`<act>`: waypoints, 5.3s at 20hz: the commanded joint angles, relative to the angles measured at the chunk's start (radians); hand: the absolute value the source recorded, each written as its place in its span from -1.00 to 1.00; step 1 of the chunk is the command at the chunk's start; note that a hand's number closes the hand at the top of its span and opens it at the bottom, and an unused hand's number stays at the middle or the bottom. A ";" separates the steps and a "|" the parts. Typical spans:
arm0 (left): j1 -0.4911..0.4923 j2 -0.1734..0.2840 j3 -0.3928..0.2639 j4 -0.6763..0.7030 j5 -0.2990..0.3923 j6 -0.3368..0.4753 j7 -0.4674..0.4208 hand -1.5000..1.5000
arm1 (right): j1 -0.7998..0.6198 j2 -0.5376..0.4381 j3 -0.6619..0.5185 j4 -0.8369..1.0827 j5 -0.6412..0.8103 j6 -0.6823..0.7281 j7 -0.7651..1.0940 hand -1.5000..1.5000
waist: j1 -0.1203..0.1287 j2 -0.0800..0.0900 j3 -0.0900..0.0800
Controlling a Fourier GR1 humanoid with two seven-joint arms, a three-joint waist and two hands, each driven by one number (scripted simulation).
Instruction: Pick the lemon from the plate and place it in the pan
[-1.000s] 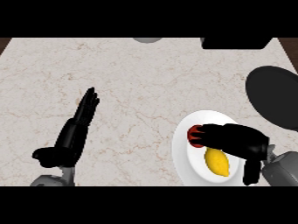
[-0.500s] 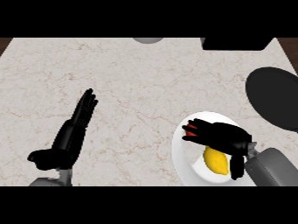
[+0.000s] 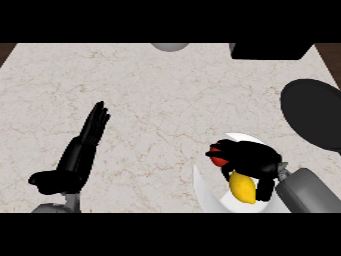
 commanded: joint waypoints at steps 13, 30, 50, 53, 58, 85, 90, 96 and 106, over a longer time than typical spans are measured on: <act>0.018 -0.010 0.050 -0.007 -0.005 0.015 0.009 0.00 | 0.095 0.252 -0.417 0.063 -0.072 -0.154 0.522 1.00 | -0.079 0.007 0.009; -0.031 -0.041 0.037 0.039 -0.023 0.001 0.001 0.00 | 0.174 0.419 -0.427 -0.582 0.026 -0.445 1.123 1.00 | -0.020 0.018 0.009; -0.051 -0.063 0.036 0.066 -0.060 -0.016 -0.016 0.00 | -0.161 0.088 -0.980 0.241 -0.243 -0.971 0.634 1.00 | 0.007 0.028 0.011; -0.015 -0.083 -0.020 -0.006 -0.085 -0.006 0.019 0.00 | -0.254 0.040 -1.038 0.459 -0.327 -1.037 0.508 1.00 | 0.023 0.030 0.012; -0.032 -0.071 0.019 0.069 -0.053 -0.046 -0.044 0.00 | -0.334 -0.070 -1.130 0.692 -0.444 -1.057 0.304 1.00 | 0.034 0.040 0.014; -0.027 -0.082 0.022 0.042 -0.061 -0.038 -0.021 0.00 | -0.381 -0.229 -1.365 1.038 -0.723 -0.484 0.043 -1.00 | 0.015 0.035 0.014; -0.034 -0.067 0.036 0.011 -0.062 -0.034 0.035 0.00 | -0.326 -0.256 -1.382 1.049 -0.787 -0.261 -0.013 -1.00 | 0.000 0.025 0.012; -0.029 -0.061 0.033 -0.063 -0.073 -0.026 0.097 0.00 | -0.219 -0.316 -1.357 1.050 -0.809 -0.066 -0.102 -1.00 | 0.005 0.025 0.012; -0.021 -0.099 0.043 0.080 -0.101 -0.035 -0.044 0.00 | -0.065 -0.273 -1.276 0.970 -0.862 -0.049 -0.220 -1.00 | -0.007 0.021 0.010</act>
